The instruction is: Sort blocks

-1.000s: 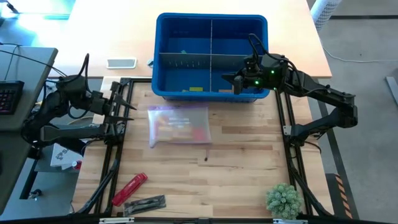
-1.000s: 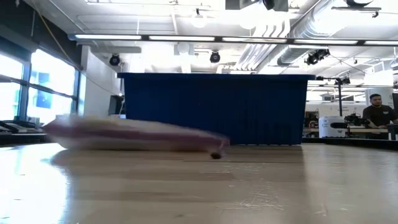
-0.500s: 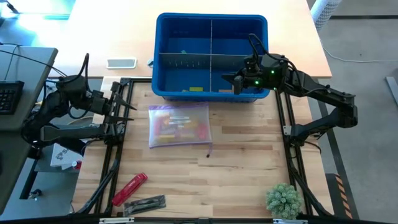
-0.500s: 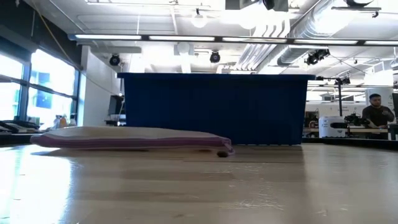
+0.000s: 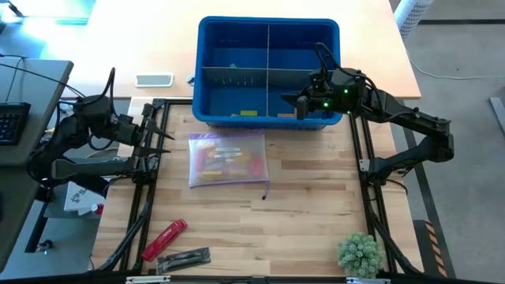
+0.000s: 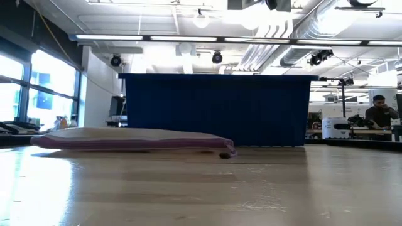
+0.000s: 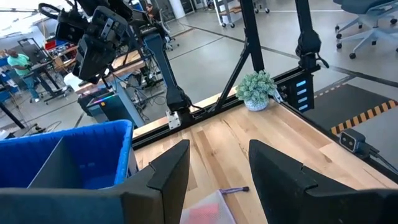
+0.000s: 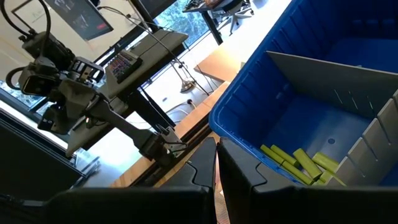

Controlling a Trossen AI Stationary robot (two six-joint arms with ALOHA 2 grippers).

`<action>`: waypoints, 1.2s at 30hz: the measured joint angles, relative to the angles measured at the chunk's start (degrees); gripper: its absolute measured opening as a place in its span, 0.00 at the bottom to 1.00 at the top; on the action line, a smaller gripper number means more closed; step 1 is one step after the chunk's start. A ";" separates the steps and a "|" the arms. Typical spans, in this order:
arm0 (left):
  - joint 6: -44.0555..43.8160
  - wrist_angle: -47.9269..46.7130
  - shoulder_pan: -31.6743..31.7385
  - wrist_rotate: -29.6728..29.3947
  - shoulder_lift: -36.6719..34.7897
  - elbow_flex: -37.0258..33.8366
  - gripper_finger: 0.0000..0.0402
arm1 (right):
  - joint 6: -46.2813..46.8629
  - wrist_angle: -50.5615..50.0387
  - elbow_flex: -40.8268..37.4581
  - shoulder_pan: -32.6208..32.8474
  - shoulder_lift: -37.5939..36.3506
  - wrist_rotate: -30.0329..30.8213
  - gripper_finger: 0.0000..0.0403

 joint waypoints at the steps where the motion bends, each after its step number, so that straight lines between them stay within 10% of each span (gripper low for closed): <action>1: -0.01 0.04 0.00 -0.04 0.03 -0.11 0.37 | 0.02 0.01 0.00 0.01 0.00 -0.01 0.01; 26: -29.45 13.47 0.00 -6.40 9.57 -2.58 0.37 | -0.42 -0.01 0.00 0.02 0.00 0.00 0.01; 36: -51.35 22.34 -0.29 -7.35 19.19 -2.58 0.37 | -14.89 0.01 0.00 -0.20 0.00 0.00 0.01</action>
